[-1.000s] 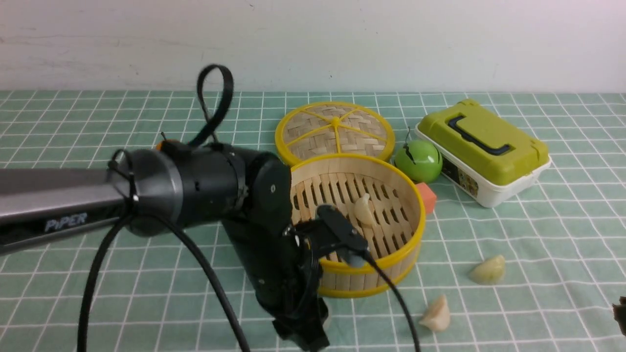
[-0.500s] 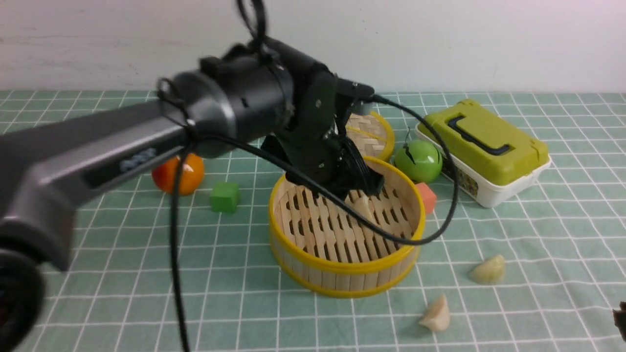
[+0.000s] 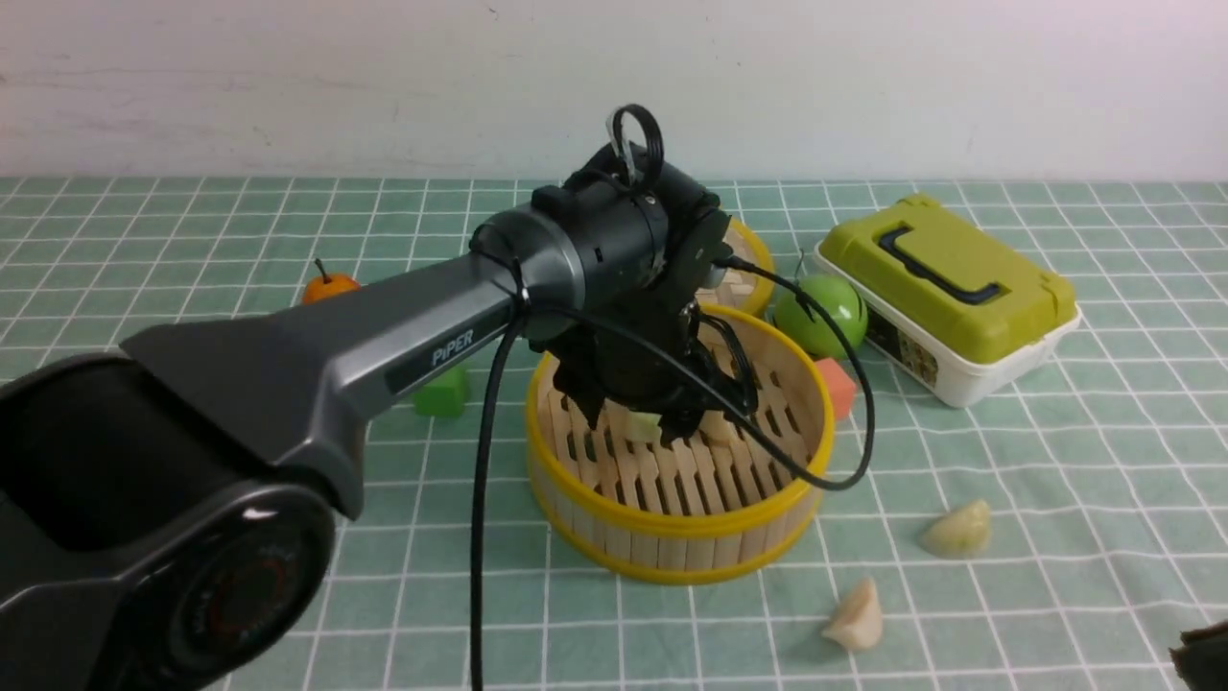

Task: Put the dumplings into the steamer on the table with the blue tablecloth.
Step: 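Place the dumpling into the bamboo steamer basket with the left gripper, then reach for and grasp a dumpling lying on the table beside the steamer, then place the dumpling in the bamboo steamer basket with the right gripper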

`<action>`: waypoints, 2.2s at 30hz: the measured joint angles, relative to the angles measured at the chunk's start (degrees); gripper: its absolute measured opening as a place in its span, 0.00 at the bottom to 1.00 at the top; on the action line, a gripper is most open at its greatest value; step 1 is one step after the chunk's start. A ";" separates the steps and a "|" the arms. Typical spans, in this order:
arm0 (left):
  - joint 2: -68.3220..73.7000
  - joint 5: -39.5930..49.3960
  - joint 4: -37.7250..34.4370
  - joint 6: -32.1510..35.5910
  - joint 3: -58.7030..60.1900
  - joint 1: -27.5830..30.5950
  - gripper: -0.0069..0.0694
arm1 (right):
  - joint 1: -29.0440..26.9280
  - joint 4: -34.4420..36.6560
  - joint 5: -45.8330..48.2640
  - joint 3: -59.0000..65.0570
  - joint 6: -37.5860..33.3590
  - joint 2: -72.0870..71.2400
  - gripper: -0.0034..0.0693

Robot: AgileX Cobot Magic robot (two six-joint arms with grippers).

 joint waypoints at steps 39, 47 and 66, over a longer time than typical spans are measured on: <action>-73.20 -9.34 -18.11 6.75 66.47 0.00 0.07 | 10.13 -6.97 -28.71 -7.18 33.36 52.69 0.51; -73.21 -9.07 -16.62 6.79 66.52 0.00 0.07 | 11.50 -6.68 -19.60 -12.64 28.78 53.54 0.31; -73.21 -7.03 -16.52 6.79 66.64 0.00 0.07 | 14.41 -7.29 -11.22 -50.58 19.79 73.18 0.31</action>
